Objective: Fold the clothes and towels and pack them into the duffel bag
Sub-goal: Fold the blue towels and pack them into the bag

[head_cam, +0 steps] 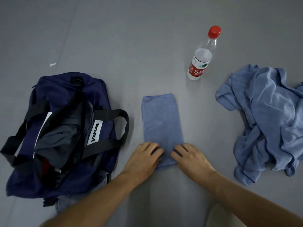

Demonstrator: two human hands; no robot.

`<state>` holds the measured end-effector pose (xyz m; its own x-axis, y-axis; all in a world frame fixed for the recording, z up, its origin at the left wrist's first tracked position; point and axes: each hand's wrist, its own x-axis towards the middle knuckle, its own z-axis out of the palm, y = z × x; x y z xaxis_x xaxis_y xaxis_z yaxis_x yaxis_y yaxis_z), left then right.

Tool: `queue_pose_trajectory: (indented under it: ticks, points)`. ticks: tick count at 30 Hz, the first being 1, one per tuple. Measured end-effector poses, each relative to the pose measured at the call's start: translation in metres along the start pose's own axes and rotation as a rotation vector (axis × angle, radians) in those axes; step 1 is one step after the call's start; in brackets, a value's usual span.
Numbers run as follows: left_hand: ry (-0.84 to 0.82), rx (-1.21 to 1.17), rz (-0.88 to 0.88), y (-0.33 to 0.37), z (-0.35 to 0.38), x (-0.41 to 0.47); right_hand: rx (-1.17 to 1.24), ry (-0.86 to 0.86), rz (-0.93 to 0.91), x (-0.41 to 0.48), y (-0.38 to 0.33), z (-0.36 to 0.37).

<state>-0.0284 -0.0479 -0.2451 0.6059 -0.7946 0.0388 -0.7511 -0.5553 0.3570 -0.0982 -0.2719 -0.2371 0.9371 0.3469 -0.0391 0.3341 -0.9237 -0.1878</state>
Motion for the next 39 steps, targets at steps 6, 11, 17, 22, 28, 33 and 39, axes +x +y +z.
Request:
queue_pose_trajectory:
  ticks: [6,11,17,22,28,33,39]
  points:
    - [-0.049,-0.062,-0.159,0.010,-0.004,-0.002,0.349,-0.069,0.340,0.024,0.005,-0.021]
    - [0.034,-0.221,-0.398,0.003,-0.017,0.018,0.368,-0.179,0.310,0.027,0.007,-0.031]
    - [0.138,-0.338,-0.577,-0.005,-0.022,0.034,0.408,-0.048,0.527,0.038,0.013,-0.031]
    - [0.138,-0.288,-0.607,-0.012,-0.023,0.050,0.178,0.068,0.441,0.045,0.022,-0.027]
    - [0.227,0.137,-0.041,-0.023,-0.021,0.041,-0.097,0.085,0.171,0.034,0.021,-0.012]
    - [0.175,0.175,0.045,-0.032,-0.008,0.022,-0.067,-0.158,0.242,0.032,0.020,-0.011]
    - [-0.004,0.169,-0.103,-0.033,-0.012,0.026,-0.134,-0.153,0.273,0.043,0.022,-0.008]
